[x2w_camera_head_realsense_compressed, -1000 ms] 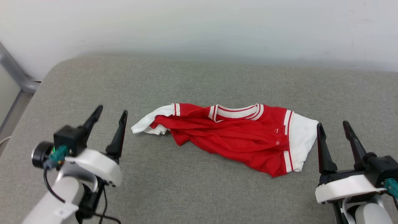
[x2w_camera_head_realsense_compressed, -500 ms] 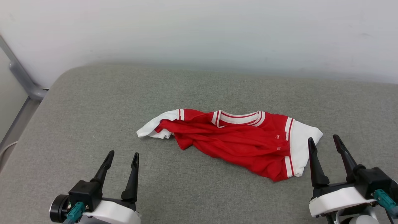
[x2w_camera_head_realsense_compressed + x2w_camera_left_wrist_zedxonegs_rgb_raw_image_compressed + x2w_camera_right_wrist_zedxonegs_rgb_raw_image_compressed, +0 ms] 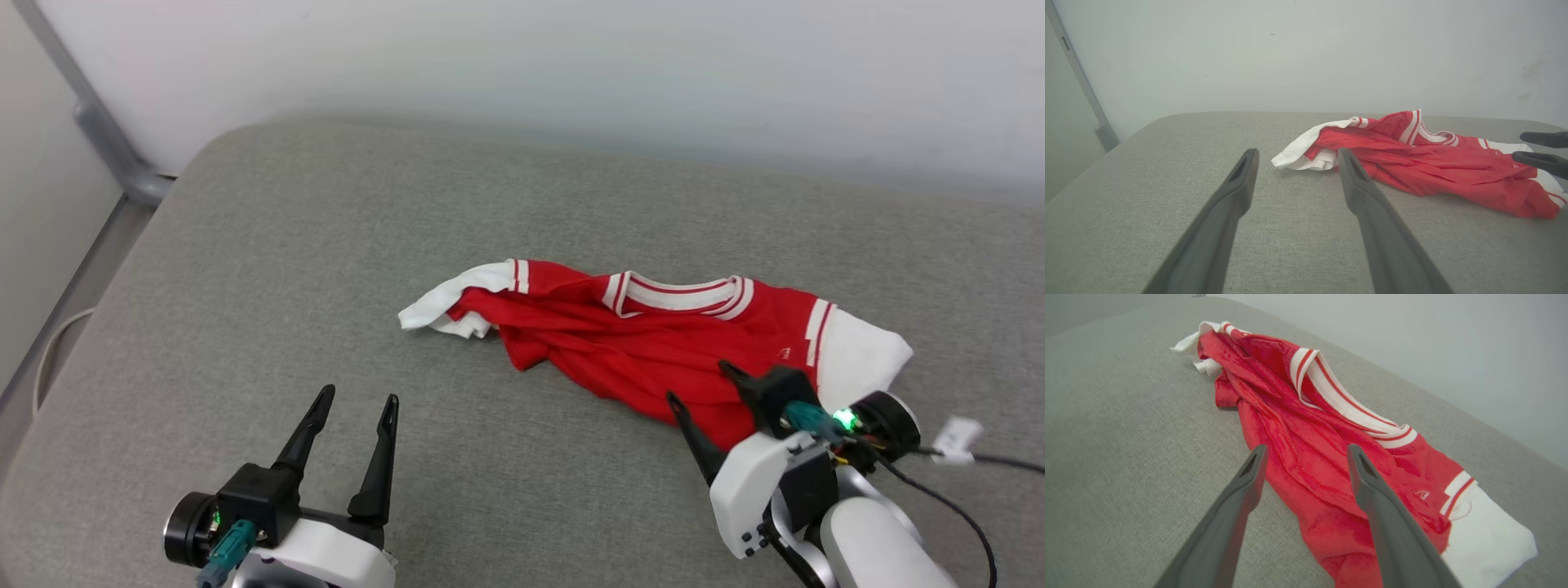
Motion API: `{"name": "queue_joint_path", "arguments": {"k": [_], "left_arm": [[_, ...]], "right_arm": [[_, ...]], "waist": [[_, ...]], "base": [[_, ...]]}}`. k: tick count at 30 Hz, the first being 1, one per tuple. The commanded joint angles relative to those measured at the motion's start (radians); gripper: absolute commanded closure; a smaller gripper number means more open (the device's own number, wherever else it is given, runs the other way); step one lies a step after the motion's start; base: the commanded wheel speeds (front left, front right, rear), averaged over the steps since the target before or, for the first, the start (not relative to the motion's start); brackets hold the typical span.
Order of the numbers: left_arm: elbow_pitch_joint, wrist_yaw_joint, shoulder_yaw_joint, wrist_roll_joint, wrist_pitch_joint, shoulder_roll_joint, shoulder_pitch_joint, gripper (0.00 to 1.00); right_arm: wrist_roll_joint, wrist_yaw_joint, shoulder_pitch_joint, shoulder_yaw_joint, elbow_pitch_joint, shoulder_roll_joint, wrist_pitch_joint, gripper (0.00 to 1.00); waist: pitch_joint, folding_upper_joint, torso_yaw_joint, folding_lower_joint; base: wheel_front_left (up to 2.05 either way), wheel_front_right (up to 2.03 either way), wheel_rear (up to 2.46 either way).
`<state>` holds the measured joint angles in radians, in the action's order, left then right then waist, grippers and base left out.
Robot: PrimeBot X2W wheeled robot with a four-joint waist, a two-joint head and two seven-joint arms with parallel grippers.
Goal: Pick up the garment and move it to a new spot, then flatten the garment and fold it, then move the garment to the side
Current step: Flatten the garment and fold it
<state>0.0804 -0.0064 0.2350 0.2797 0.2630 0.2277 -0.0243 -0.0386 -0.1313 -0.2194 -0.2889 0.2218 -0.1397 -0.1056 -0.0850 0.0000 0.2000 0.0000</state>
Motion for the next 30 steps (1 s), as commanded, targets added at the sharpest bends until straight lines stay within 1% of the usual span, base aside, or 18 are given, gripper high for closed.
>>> {"name": "queue_joint_path", "arguments": {"k": [1, 3, 5, 10, 14, 18, 19, 20, 21, 22, 23, 27, 30], "left_arm": [[0.010, -0.010, -0.008, -0.011, 0.003, -0.012, -0.013, 0.00], [0.018, -0.021, -0.013, -0.022, 0.003, -0.028, -0.018, 0.00], [0.026, -0.035, -0.017, -0.032, 0.003, -0.043, -0.024, 0.00], [0.045, -0.062, -0.033, -0.054, 0.003, -0.073, -0.037, 0.00], [0.056, -0.079, -0.049, -0.068, 0.003, -0.090, -0.045, 0.00], [0.063, -0.089, -0.069, -0.077, 0.003, -0.099, -0.042, 0.00], [0.065, -0.092, -0.073, -0.080, 0.003, -0.101, -0.041, 0.00], [0.067, -0.096, -0.076, -0.084, 0.003, -0.103, -0.040, 0.00], [0.069, -0.098, -0.080, -0.086, 0.003, -0.105, -0.039, 0.00], [0.069, -0.098, -0.080, -0.086, 0.003, -0.105, -0.039, 0.00], [0.071, -0.098, -0.084, -0.087, 0.003, -0.108, -0.037, 0.00], [0.078, -0.106, -0.097, -0.098, 0.003, -0.115, -0.027, 0.00], [0.086, -0.111, -0.103, -0.107, 0.003, -0.118, -0.012, 0.00]], "right_arm": [[-0.025, 0.001, -0.041, -0.036, 0.020, -0.028, -0.064, 0.00], [-0.063, 0.001, -0.081, -0.101, 0.051, -0.058, -0.160, 0.00], [-0.103, 0.001, -0.129, -0.142, 0.075, -0.081, -0.231, 0.00], [-0.168, 0.001, -0.203, -0.184, 0.154, -0.123, -0.367, 0.00], [-0.194, 0.001, -0.236, -0.227, 0.215, -0.157, -0.431, 0.00], [-0.200, 0.001, -0.241, -0.266, 0.266, -0.188, -0.428, 0.00], [-0.204, 0.001, -0.240, -0.275, 0.277, -0.194, -0.423, 0.07], [-0.213, 0.001, -0.239, -0.280, 0.288, -0.197, -0.417, 0.59], [-0.219, 0.001, -0.239, -0.287, 0.296, -0.200, -0.410, 0.96], [-0.219, 0.001, -0.239, -0.287, 0.296, -0.200, -0.410, 0.96], [-0.226, 0.001, -0.238, -0.296, 0.301, -0.204, -0.404, 1.00], [-0.265, 0.001, -0.232, -0.324, 0.302, -0.213, -0.383, 1.00], [-0.324, 0.001, -0.204, -0.341, 0.266, -0.237, -0.382, 1.00]], "waist": [[-0.017, 0.0000, 0.024, 0.0000], [-0.024, 0.0000, 0.041, 0.0000], [-0.033, 0.0000, 0.059, 0.0000], [-0.048, 0.0000, 0.105, 0.0000], [-0.056, 0.0000, 0.131, 0.0000], [-0.059, 0.0000, 0.139, 0.0000], [-0.058, 0.0000, 0.139, 0.0000], [-0.057, 0.0000, 0.138, 0.0000], [-0.055, 0.0000, 0.136, 0.0000], [-0.055, 0.0000, 0.136, 0.0000], [-0.051, 0.0000, 0.133, 0.0000], [-0.032, 0.0000, 0.112, 0.0000], [-0.001, 0.0000, 0.087, 0.0000]], "base": [[0.00, 0.00, 0.00], [0.00, 0.00, 0.00], [0.00, 0.00, 0.00], [0.00, 0.00, 0.00], [0.00, 0.00, 0.00], [0.00, 0.00, 0.00], [0.00, 0.00, 0.00], [0.00, 0.00, 0.00], [0.00, 0.00, 0.00], [0.00, 0.00, 0.00], [0.00, 0.00, 0.00], [0.00, 0.00, 0.00], [0.00, 0.00, 0.00]]}}
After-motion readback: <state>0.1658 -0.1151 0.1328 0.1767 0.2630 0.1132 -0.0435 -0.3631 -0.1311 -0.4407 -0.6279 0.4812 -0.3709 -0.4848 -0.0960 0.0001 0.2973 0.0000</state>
